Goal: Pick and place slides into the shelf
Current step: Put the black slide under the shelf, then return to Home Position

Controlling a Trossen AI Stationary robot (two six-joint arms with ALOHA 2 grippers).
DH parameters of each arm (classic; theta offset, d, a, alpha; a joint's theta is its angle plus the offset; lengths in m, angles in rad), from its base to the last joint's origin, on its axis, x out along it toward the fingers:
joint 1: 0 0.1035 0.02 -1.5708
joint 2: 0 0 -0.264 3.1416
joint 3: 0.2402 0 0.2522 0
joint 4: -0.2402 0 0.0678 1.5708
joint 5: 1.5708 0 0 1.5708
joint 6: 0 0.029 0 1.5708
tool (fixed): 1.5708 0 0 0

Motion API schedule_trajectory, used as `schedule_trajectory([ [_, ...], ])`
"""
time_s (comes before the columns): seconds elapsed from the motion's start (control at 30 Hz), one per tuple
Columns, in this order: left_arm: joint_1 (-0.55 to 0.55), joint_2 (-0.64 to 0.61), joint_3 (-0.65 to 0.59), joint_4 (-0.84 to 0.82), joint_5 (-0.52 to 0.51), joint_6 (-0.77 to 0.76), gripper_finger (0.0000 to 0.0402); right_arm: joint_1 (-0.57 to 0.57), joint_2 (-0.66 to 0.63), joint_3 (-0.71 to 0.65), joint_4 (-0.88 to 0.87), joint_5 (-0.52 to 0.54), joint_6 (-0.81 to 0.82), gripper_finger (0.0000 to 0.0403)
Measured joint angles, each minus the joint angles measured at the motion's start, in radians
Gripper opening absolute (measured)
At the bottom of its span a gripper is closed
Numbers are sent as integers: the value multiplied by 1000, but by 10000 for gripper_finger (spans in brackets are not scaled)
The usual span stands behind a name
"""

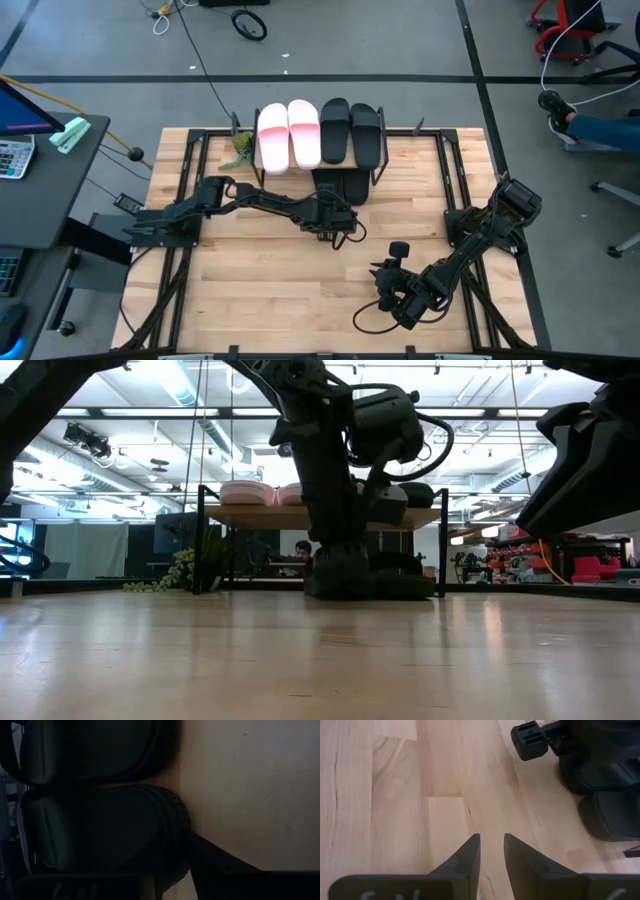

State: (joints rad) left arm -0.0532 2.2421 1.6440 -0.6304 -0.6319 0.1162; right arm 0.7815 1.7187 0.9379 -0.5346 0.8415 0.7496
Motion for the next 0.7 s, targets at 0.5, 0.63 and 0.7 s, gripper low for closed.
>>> schedule_trajectory([
  [0.5,-92,-28,58,-216,7,-391,157,0,0,1,34,10,23,92],
  [0.63,-131,-71,127,-297,-50,-443,162,0,0,2,31,-7,9,92],
  [0.7,-148,-92,154,-294,-106,-429,160,0,0,2,30,-7,9,92],
])
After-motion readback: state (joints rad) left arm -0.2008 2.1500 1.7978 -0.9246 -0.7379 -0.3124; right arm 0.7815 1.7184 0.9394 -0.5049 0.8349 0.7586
